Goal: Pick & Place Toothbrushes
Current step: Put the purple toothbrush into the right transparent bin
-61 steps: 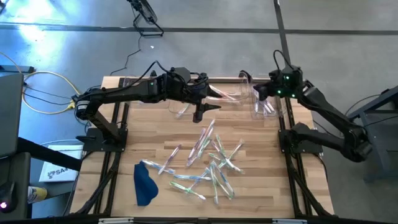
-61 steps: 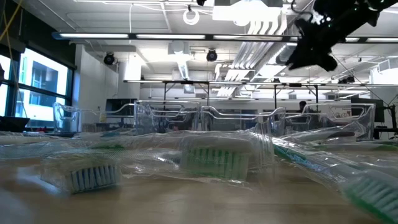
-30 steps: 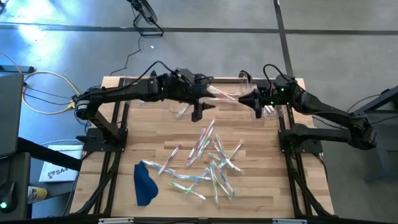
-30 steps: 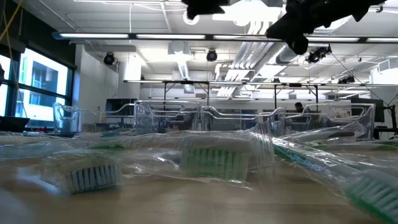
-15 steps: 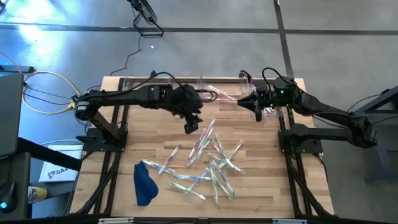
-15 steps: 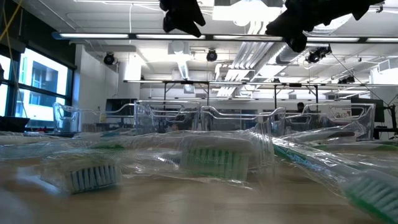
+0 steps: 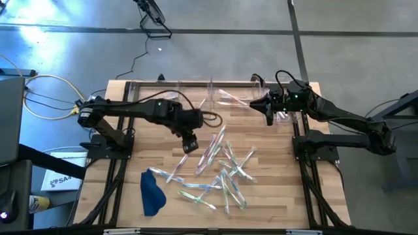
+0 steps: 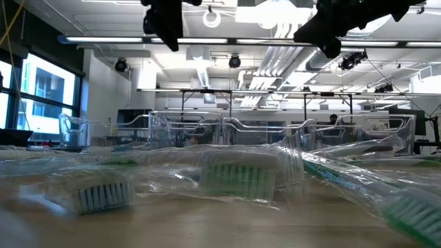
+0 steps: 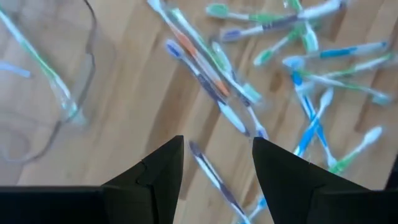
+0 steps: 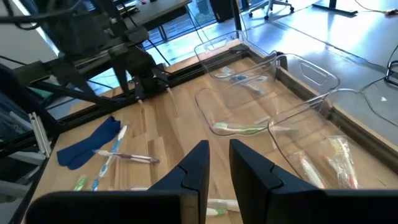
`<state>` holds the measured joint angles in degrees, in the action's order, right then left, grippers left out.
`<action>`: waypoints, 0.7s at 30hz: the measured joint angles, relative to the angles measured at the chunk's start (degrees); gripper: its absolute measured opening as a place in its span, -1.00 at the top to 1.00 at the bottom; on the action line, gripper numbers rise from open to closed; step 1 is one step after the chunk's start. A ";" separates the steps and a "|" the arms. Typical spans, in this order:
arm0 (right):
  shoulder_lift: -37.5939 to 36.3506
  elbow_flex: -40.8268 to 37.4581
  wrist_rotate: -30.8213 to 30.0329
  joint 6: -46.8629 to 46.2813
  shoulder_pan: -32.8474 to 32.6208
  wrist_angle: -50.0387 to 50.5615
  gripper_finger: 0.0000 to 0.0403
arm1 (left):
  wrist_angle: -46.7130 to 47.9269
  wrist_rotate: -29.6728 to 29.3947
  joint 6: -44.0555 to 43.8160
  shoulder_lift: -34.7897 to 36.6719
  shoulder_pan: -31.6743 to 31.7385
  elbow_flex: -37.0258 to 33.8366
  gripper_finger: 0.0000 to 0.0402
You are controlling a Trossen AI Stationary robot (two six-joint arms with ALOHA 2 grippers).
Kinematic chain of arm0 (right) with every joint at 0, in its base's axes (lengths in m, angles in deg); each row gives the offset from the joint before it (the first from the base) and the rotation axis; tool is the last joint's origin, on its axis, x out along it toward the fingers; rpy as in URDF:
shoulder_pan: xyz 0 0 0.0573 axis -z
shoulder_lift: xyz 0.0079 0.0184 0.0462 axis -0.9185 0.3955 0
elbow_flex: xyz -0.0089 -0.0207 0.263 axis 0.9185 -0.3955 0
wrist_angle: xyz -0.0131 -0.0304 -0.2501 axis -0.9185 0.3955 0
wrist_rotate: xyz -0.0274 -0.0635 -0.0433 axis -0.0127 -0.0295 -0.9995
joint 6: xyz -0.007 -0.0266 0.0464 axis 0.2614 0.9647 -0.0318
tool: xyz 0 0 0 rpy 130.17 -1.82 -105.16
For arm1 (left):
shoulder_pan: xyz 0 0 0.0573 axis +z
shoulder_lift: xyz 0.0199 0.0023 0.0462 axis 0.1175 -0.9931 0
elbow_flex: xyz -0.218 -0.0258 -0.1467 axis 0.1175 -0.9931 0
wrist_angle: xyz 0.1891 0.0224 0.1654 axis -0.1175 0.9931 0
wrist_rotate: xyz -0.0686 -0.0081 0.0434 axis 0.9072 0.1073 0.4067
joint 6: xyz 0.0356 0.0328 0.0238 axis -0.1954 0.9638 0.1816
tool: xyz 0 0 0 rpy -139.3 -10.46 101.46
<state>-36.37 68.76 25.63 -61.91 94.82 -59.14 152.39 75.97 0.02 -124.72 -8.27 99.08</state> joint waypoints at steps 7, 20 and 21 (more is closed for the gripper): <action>0.00 0.00 0.00 -0.62 0.00 0.00 0.73 | 0.48 0.00 -3.89 0.00 -4.16 -0.02 0.06; 0.00 0.00 0.46 -2.82 0.00 0.00 0.73 | 2.06 2.01 -19.44 -0.28 -5.31 -7.87 0.06; 0.00 0.00 0.44 -2.83 0.00 0.00 0.73 | 2.01 2.84 -20.42 -0.28 -5.33 -8.79 0.06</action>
<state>-36.37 68.76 26.07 -64.74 94.82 -59.14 154.40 78.81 -20.40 -125.00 -13.60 90.29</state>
